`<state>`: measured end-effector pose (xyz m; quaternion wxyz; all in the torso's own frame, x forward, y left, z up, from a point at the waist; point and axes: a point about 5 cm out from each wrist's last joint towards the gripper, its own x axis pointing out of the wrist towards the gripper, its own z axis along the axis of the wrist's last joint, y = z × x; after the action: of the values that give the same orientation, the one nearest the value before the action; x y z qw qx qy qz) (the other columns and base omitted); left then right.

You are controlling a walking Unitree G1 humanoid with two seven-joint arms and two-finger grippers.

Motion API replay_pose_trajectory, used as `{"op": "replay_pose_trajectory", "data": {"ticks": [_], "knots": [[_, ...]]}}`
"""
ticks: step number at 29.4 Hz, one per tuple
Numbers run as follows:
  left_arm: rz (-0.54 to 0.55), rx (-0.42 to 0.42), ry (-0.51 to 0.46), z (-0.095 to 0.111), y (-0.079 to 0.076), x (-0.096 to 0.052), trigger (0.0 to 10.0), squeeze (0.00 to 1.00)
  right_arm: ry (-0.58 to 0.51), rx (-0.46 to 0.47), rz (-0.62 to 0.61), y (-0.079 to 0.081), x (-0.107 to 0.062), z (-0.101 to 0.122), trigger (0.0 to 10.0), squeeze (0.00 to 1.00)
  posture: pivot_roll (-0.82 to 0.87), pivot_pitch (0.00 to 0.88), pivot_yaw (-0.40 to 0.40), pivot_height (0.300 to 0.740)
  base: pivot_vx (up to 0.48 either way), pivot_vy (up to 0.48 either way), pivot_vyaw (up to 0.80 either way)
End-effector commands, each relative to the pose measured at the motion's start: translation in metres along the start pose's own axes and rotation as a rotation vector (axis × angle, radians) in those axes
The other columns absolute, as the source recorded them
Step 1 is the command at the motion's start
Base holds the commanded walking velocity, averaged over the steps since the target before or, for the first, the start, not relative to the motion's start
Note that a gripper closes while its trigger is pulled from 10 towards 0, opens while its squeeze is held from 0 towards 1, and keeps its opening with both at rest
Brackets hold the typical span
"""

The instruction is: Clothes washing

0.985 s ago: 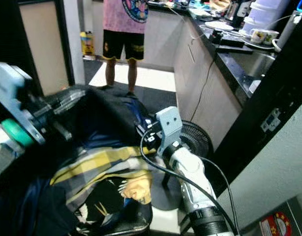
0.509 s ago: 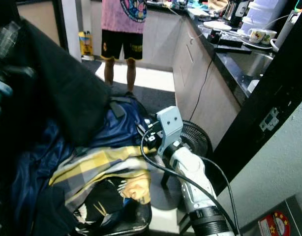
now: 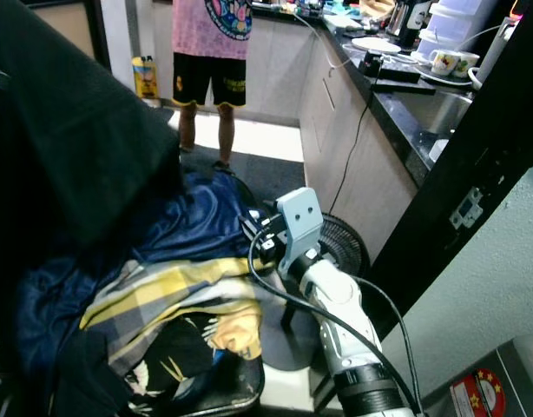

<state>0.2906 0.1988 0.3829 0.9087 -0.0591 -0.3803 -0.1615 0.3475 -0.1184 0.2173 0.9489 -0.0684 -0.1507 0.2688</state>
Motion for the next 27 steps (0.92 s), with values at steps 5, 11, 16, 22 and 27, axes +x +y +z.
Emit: {"op": "replay_pose_trajectory", "data": {"ticks": [5, 11, 16, 22, 27], "knots": [[-0.209, 0.079, 0.351, -0.058, -0.031, -0.021, 0.0, 0.00, 0.010, 0.009, -0.015, -0.003, -0.003, -0.003, 10.0, 0.00, 0.00, 0.060, -0.055, 0.740, 0.000, 0.000, 0.00], [0.170, -0.042, 0.492, -0.097, -0.018, -0.035, 10.0, 0.00, 0.003, 0.014, -0.051, -0.003, -0.003, -0.001, 10.0, 0.00, -0.01, 0.061, -0.050, 0.740, 0.000, 0.000, 0.00], [0.295, -0.045, 0.547, -0.104, -0.011, -0.037, 10.0, 0.00, -0.002, 0.026, -0.069, -0.005, -0.003, -0.001, 10.0, 0.00, 0.00, 0.062, -0.051, 0.740, 0.000, 0.000, 0.00], [0.399, -0.131, 0.328, -0.087, -0.002, -0.035, 10.0, 0.00, -0.011, 0.072, -0.110, -0.007, 0.000, 0.000, 10.0, 0.00, 0.00, 0.061, -0.048, 0.740, 0.000, 0.000, -0.67], [0.431, -0.084, 0.256, -0.082, -0.003, -0.036, 10.0, 0.00, -0.019, 0.073, -0.119, -0.008, 0.000, 0.002, 10.0, 0.00, 0.00, 0.061, -0.047, 0.740, 0.000, 0.000, -0.80]]}}
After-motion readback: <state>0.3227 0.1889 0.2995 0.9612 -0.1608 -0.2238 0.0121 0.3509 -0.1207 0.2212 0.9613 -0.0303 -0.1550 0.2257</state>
